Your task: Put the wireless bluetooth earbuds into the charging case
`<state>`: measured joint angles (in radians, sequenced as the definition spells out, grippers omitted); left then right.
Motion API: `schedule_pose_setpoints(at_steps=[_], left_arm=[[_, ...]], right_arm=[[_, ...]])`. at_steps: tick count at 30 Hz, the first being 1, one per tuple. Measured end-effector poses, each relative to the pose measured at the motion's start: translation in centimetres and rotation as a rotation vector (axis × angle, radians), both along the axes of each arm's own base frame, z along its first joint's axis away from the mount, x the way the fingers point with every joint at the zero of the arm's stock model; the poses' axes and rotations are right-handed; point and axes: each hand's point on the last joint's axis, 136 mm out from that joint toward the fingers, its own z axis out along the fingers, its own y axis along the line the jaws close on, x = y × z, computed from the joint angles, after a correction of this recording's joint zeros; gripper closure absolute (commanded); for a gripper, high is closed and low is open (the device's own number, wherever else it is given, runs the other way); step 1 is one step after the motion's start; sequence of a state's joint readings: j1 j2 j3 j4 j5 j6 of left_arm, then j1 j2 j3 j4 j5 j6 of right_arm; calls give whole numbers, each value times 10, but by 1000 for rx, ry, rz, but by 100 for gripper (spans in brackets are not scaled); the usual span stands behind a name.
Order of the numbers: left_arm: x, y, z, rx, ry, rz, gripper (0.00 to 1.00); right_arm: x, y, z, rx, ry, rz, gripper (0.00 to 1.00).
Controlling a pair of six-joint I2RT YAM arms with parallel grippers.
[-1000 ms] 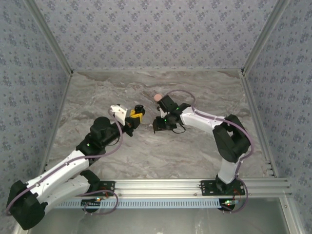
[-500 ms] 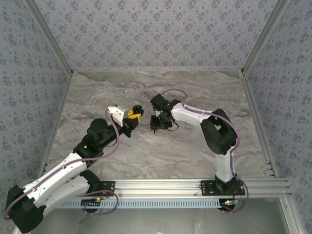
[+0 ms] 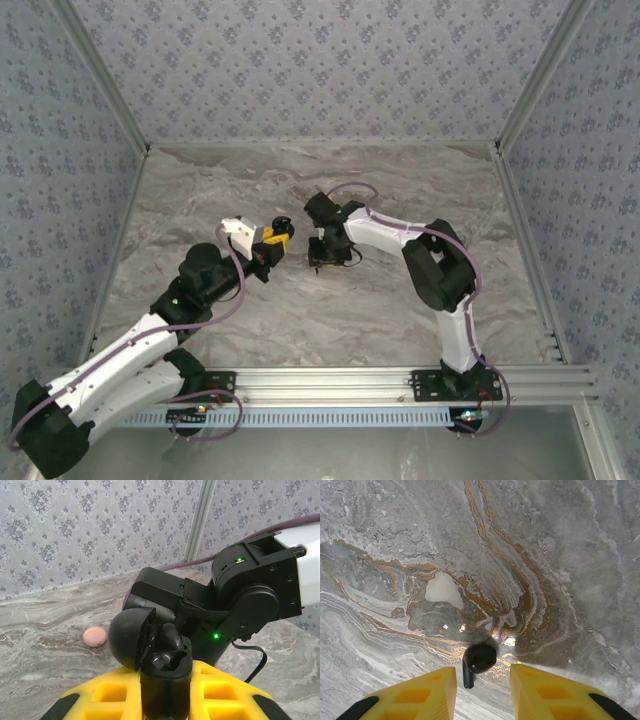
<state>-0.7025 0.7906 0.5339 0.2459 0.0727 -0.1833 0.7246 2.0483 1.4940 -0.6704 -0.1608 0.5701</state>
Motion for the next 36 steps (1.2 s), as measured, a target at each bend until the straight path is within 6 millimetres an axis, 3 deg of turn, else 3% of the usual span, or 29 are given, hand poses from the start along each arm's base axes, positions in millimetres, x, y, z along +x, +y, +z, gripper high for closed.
schedule_pose_setpoints(at_steps=[14,27,30,36], left_arm=[[0,2,-7,9,9,11,81],[0,2,-8,10,10,11,81],[0,2,-8,10,10,11,81],[1,2,-8,11,12,11,82]], right_arm=[[2,7,-10,-25,21,11,67],[4,3,-12,-58,12,6,78],[4,-3,-11,-62,0,6,78],[5,-35,-11,-104,-8,4,78]])
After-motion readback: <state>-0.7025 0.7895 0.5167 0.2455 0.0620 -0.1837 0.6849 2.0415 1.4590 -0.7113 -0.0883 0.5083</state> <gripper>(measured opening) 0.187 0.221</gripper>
